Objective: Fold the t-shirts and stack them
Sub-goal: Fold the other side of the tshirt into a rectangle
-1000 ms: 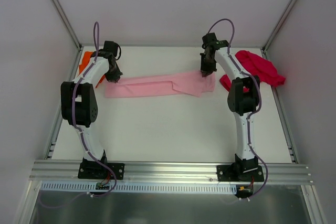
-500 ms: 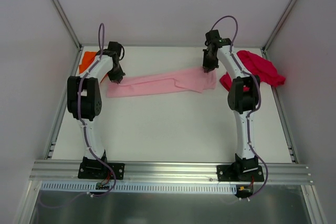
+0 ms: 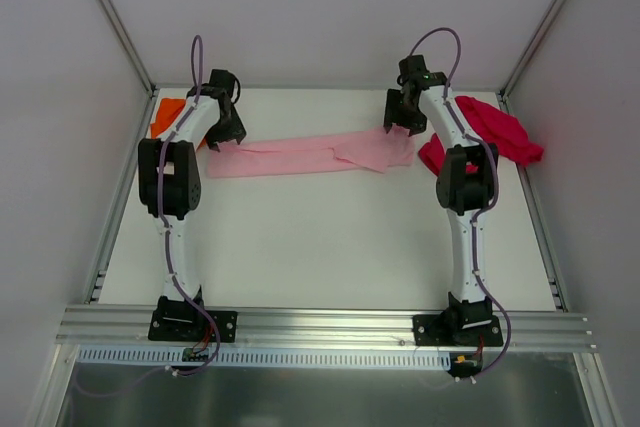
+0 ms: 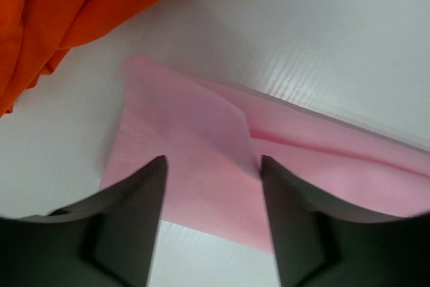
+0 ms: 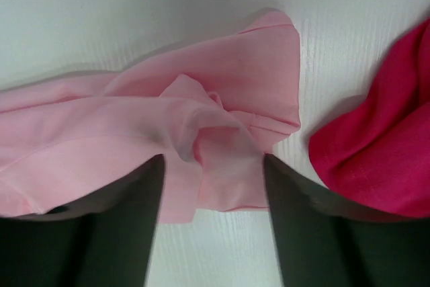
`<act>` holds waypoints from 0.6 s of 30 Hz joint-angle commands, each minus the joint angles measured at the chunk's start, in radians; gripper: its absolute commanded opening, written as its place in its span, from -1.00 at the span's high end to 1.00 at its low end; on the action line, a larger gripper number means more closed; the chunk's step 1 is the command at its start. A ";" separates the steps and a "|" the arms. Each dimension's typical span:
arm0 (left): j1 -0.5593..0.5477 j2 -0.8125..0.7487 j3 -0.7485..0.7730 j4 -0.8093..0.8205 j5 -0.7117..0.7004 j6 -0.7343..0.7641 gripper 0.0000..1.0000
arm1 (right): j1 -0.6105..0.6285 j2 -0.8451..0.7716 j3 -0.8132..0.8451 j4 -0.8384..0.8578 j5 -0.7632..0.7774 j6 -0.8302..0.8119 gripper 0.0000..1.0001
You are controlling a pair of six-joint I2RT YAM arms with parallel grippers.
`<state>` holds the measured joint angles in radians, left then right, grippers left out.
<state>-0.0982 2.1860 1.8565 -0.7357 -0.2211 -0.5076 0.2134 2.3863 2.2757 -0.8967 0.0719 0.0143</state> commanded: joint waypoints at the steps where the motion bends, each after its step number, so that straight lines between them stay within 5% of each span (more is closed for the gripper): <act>1: 0.006 -0.002 0.003 -0.031 -0.034 0.009 -0.29 | -0.019 0.001 0.039 0.007 0.046 -0.040 -0.49; 3: 0.006 -0.018 -0.014 -0.018 -0.032 0.018 -0.48 | -0.014 -0.012 0.025 0.013 0.048 -0.050 -0.75; 12: 0.005 -0.155 -0.034 0.036 0.038 -0.008 -0.50 | -0.009 -0.137 -0.048 0.045 -0.061 -0.051 -0.56; 14: -0.001 -0.184 -0.055 0.044 0.057 -0.011 -0.48 | -0.008 -0.160 -0.094 0.062 -0.110 -0.053 -0.33; 15: -0.006 -0.193 -0.066 0.050 0.057 -0.009 -0.48 | -0.008 -0.173 -0.108 0.062 -0.127 -0.053 -0.06; 16: -0.018 -0.206 -0.098 0.068 0.055 -0.006 -0.48 | -0.008 -0.197 -0.122 0.062 -0.129 -0.051 0.44; 18: -0.024 -0.241 -0.138 0.097 0.071 0.001 -0.47 | -0.006 -0.232 -0.183 0.070 -0.113 -0.056 0.97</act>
<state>-0.1024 2.0308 1.7638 -0.6811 -0.1856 -0.5091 0.2028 2.2776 2.1361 -0.8524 -0.0124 -0.0422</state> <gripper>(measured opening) 0.738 0.117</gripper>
